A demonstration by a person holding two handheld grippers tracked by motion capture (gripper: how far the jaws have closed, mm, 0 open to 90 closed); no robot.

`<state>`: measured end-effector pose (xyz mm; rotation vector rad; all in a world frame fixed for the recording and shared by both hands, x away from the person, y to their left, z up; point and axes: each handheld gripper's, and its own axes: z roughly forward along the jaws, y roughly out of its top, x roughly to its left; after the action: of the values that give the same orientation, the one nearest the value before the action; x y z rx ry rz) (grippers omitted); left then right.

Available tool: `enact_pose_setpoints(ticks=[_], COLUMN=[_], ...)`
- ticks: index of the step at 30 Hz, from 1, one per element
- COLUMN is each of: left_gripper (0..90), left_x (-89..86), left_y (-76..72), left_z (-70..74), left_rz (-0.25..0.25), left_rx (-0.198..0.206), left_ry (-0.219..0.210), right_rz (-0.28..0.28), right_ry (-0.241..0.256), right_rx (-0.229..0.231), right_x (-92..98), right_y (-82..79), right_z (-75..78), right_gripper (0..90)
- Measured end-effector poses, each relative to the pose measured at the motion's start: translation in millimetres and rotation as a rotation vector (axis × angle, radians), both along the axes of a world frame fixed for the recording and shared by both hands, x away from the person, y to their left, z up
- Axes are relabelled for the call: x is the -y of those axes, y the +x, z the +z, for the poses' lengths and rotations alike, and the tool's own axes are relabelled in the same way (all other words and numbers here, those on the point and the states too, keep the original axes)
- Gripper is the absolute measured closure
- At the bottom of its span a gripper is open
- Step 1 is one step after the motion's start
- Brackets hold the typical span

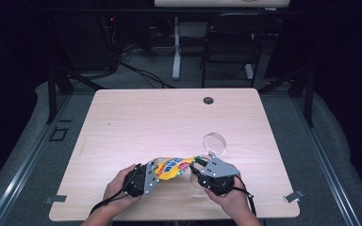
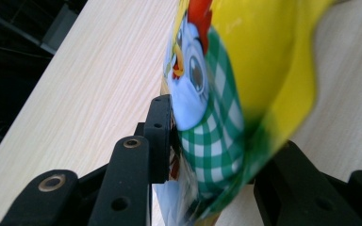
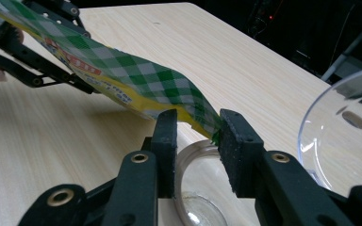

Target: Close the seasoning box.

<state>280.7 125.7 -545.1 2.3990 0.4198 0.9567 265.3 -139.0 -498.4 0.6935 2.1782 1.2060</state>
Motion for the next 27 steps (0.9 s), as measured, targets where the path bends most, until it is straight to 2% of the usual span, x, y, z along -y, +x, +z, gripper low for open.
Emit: enact_pose_setpoints(ticks=[8, 17, 23, 27], left_gripper=[67.5, 67.5, 67.5, 67.5], left_x=[4.5, 4.7, 5.7, 7.4], left_y=[-3.5, -6.2, -6.5, -6.6], left_z=[1.6, 5.7, 7.8, 9.9], left_rz=[0.005, 0.008, 0.008, 0.003], left_rx=[0.068, 0.123, 0.138, 0.155], left_ry=[0.066, 0.114, 0.126, 0.161], right_rz=[-0.001, 0.003, 0.001, -0.003], right_ry=[-0.035, -0.037, -0.026, -0.023], right_rx=[0.011, 0.013, 0.006, 0.002], right_x=[-1.7, -2.5, -1.8, -0.5], right_y=[-3.6, -5.0, -5.2, -5.0], right_z=[-2.0, -2.1, -1.4, -2.1], right_gripper=[70.3, 70.4, 70.3, 70.5])
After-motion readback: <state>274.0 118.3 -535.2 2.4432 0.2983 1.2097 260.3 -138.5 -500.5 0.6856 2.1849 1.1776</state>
